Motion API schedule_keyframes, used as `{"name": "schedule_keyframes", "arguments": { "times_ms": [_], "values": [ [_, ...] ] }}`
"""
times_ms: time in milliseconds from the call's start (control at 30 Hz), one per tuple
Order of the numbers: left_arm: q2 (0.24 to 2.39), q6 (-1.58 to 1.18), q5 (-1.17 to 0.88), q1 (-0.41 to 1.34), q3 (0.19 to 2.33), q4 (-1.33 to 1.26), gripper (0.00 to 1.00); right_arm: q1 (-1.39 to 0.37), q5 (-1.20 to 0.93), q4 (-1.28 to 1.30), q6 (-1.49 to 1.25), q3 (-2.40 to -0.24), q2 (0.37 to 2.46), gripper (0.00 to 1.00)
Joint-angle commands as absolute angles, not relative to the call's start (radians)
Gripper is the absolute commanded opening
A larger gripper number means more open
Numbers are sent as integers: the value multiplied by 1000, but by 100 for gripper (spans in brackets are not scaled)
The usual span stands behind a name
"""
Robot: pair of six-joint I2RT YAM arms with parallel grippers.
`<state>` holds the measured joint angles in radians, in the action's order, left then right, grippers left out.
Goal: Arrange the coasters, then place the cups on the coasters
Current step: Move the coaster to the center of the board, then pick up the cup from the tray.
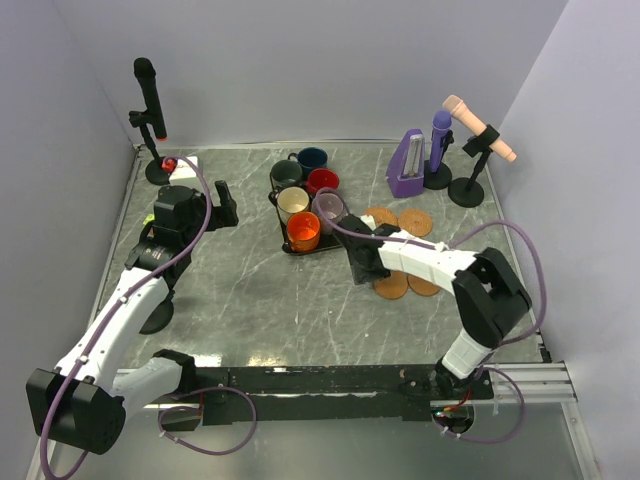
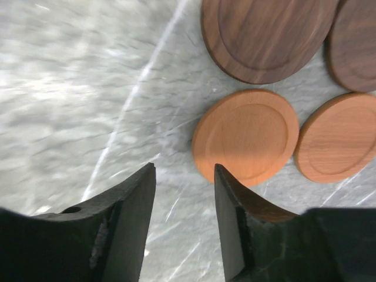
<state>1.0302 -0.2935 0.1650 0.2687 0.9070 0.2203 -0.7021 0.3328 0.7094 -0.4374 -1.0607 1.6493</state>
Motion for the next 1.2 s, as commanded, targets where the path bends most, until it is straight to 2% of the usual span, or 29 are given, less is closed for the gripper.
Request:
{"name": "schedule_keyframes", "arguments": {
  "times_ms": [0,433,867,1100,1167],
  "values": [
    [1025,-299,153,265,930,180,97,-692,321,755,-394,-1158,1539,54],
    [1023,-296,166,265,927,178,97,-592,365,776,-316,-1350,1625,53],
    [1063,-339,22,279,928,153,99,-554,218,641,-419,-1169,1388,65],
    [1201,-314,-75,379,946,155,99,-525,193,655,-411,-1138,1267,69],
    [1255,-313,-97,403,969,158,95,-517,195,652,-403,-1124,1249,70]
  ]
}}
